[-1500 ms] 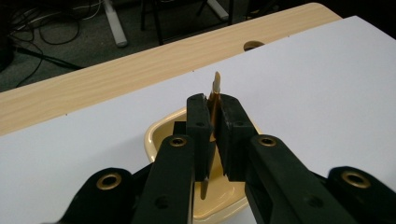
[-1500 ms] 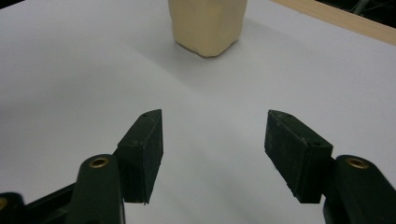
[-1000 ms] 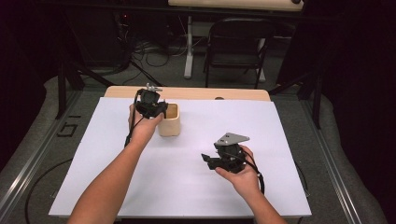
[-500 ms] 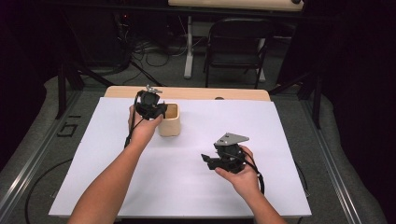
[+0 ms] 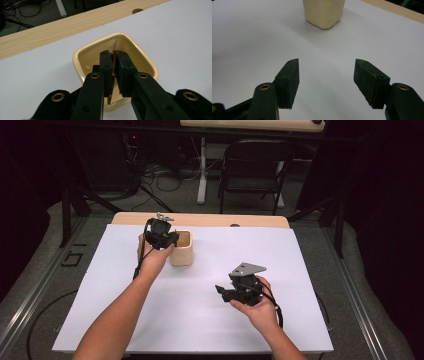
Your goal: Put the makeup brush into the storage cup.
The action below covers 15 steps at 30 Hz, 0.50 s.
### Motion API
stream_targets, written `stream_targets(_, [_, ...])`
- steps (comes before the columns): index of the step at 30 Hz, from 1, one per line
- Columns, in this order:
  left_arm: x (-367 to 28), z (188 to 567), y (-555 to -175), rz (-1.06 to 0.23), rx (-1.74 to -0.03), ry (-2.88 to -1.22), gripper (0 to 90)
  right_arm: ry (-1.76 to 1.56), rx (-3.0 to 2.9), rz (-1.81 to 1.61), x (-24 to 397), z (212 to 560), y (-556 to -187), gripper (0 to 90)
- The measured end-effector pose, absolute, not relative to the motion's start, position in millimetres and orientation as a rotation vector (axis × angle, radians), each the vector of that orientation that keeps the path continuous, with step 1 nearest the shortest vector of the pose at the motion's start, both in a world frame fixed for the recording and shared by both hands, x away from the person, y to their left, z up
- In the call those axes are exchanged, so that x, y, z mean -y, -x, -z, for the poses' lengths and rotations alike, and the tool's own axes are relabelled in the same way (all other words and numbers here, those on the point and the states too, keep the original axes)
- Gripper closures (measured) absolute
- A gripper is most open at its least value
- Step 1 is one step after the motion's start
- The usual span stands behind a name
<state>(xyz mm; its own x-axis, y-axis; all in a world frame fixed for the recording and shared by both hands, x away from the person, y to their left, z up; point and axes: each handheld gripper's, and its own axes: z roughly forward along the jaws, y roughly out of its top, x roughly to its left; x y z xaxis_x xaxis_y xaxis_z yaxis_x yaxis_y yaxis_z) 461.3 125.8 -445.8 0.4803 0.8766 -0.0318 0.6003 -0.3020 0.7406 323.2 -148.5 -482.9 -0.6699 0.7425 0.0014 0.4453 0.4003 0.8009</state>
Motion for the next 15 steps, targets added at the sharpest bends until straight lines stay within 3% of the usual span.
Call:
stream_targets(4, [-127.5,445.3,-459.6,-0.494,-1.21,-2.022,79.3,-1.025,-2.305,-1.157,149.0,482.8,-323.3,36.9])
stream_targets(11, [-130.6,444.0,-456.9,-0.467,-1.205,-2.004,52.1,-1.03,-2.303,-1.158,148.9,482.9,-323.1,36.9])
stream_targets(15, [-131.7,443.8,-455.6,-0.463,-1.171,-1.991,45.5,-1.025,-2.305,-1.153,148.8,483.0,-323.3,36.9])
